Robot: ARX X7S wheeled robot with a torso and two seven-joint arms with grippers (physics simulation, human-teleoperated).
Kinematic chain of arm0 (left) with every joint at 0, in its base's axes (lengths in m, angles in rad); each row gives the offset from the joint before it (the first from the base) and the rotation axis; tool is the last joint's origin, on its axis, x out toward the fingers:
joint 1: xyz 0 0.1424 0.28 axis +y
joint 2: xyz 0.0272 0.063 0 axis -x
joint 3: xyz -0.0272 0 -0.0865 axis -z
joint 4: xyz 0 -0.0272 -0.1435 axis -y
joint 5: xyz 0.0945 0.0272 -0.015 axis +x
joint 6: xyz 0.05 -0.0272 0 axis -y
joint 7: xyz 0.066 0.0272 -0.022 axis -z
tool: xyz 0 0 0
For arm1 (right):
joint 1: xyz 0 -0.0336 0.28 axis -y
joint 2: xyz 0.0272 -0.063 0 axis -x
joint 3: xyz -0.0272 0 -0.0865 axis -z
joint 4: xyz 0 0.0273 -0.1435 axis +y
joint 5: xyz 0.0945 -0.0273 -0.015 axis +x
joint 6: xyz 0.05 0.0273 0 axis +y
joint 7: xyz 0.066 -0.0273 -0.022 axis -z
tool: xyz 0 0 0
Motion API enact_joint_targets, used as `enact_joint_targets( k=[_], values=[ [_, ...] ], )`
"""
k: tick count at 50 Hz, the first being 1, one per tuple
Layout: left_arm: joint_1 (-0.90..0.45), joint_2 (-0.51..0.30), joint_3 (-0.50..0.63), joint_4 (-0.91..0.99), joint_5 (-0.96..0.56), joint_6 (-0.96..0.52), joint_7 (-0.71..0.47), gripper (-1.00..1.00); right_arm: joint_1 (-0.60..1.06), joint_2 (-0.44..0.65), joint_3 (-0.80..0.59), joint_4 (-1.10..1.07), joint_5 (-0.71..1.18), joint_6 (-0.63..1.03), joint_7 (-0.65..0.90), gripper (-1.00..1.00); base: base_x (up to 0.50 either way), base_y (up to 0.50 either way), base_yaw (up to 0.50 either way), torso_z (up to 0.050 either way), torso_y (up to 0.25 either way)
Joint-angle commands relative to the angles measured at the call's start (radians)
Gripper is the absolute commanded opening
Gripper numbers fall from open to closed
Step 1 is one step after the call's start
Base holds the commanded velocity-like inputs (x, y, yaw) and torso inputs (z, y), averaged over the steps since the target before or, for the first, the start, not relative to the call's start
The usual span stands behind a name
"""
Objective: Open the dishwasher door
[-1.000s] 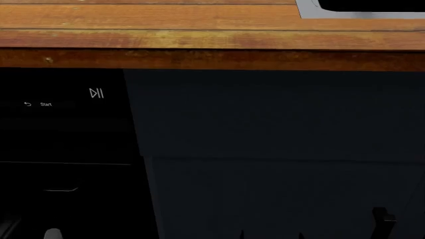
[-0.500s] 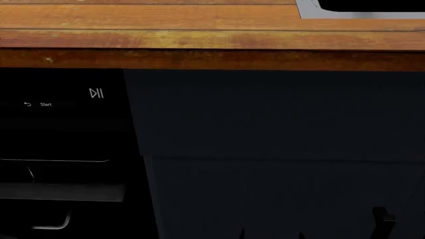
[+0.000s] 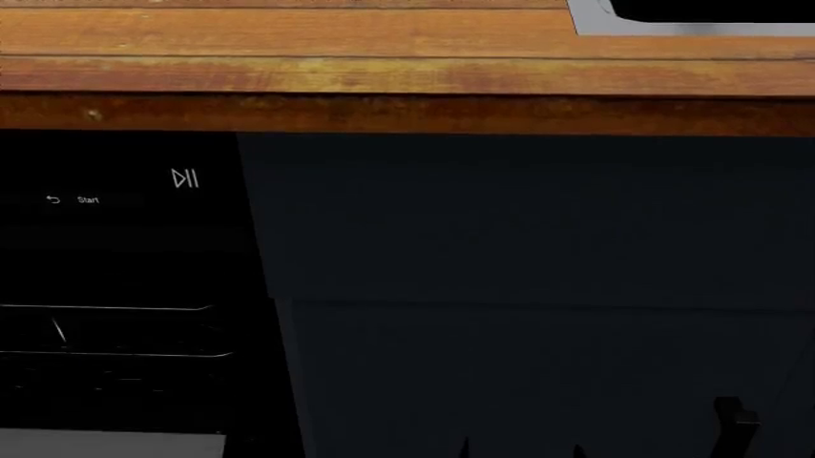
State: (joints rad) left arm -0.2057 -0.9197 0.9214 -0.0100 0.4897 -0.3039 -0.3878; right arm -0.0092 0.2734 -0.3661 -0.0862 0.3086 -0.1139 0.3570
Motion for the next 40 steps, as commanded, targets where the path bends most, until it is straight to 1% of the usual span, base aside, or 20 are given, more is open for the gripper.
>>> enact_joint_targets(
  k=[1, 8, 15, 18, 25, 34, 40],
  values=[
    [0.082, -0.045, 0.015, 0.091, -0.021, -0.022, -0.064, -1.00, 0.009, 0.001, -0.008, -0.003, 0.001, 0.009, 0.003, 1.00, 0.00, 0.00, 0.00, 0.000, 0.000],
    [0.122, -0.043, 0.031, 0.074, -0.016, -0.015, -0.096, -1.00, 0.008, 0.007, -0.010, -0.015, 0.000, 0.017, 0.009, 1.00, 0.00, 0.00, 0.00, 0.001, 0.000],
    [0.173, -0.052, 0.038, 0.100, -0.018, -0.042, -0.113, -1.00, 0.009, 0.011, -0.012, -0.024, 0.001, 0.024, 0.014, 1.00, 0.00, 0.00, 0.00, 0.000, 0.000],
    [0.227, -0.064, 0.041, 0.139, -0.021, -0.065, -0.146, -1.00, 0.010, 0.011, -0.012, -0.024, 0.002, 0.023, 0.015, 1.00, 0.00, 0.00, 0.00, 0.000, 0.000],
    [0.304, -0.098, 0.032, 0.202, -0.042, -0.092, -0.197, -1.00, 0.017, 0.014, -0.013, -0.030, 0.004, 0.032, 0.018, 1.00, 0.00, 0.00, 0.00, 0.000, 0.000],
    [0.347, -0.097, 0.044, 0.187, -0.057, -0.082, -0.225, -1.00, 0.019, 0.017, -0.016, -0.040, 0.004, 0.039, 0.025, 1.00, 0.00, 0.00, 0.00, 0.001, 0.001],
    [0.380, -0.092, 0.054, 0.161, -0.059, -0.071, -0.263, -1.00, 0.021, 0.017, -0.019, -0.040, 0.005, 0.039, 0.026, 1.00, 0.00, 0.00, 0.00, 0.000, 0.002]
  ],
)
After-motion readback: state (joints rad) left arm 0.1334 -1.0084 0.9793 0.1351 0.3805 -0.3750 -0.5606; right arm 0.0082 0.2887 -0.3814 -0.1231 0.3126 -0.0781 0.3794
